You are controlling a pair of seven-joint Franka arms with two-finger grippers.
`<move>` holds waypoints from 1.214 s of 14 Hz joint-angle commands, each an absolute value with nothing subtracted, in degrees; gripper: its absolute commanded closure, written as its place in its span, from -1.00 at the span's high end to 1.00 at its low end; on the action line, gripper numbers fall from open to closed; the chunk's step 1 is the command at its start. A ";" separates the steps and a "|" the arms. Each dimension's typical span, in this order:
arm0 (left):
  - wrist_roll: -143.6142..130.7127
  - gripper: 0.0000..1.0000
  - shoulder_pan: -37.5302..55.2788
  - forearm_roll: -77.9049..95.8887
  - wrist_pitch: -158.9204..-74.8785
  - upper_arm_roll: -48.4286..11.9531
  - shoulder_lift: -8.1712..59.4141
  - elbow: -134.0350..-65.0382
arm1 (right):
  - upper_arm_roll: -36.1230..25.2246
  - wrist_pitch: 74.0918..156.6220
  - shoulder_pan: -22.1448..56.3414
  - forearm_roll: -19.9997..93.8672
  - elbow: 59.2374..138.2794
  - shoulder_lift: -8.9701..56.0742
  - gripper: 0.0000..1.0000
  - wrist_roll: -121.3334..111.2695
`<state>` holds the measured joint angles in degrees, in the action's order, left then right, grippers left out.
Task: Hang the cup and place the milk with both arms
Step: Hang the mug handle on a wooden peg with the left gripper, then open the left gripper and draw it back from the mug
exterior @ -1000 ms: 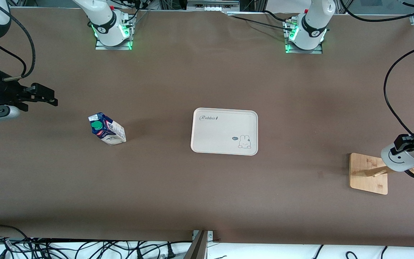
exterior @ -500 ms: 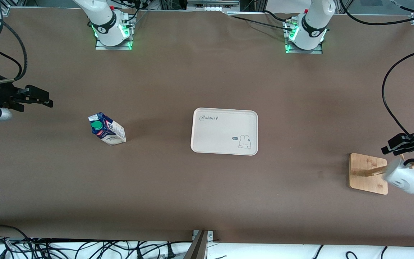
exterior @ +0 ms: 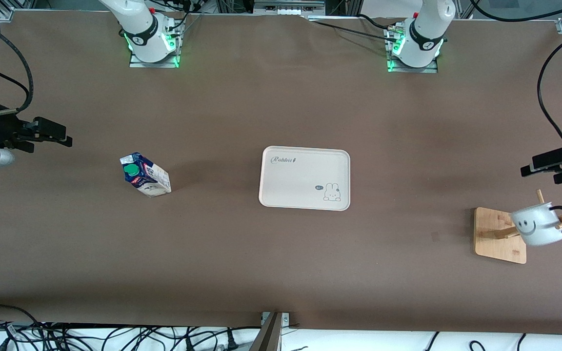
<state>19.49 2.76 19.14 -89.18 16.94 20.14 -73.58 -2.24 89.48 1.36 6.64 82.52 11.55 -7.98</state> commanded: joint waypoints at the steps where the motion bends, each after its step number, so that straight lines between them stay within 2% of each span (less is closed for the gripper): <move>1: 17.94 1.00 6.22 14.52 -87.28 16.35 20.30 -71.28 | -1.67 89.12 1.05 7.56 81.91 11.25 1.00 -9.14; 4: 13.11 1.00 8.35 12.04 -84.03 16.35 19.60 -71.72 | -1.67 89.12 1.05 7.47 81.91 11.25 1.00 -9.14; 9: 13.18 1.00 8.44 11.43 -84.12 16.17 19.60 -71.02 | -1.58 89.21 1.14 7.38 81.91 11.16 1.00 -9.14; 11: 13.10 1.00 8.79 6.97 -83.41 16.00 16.64 -71.01 | -1.58 89.21 1.14 7.38 81.91 11.16 1.00 -9.14; 17: 12.66 1.00 13.96 1.77 -82.00 15.29 15.38 -71.02 | -1.67 89.30 1.05 7.38 81.91 11.25 1.00 -9.14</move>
<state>13.64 11.71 4.52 -82.47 15.46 15.51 -70.97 -1.91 89.54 1.49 6.64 82.43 11.48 -8.15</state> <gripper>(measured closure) 0.000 0.000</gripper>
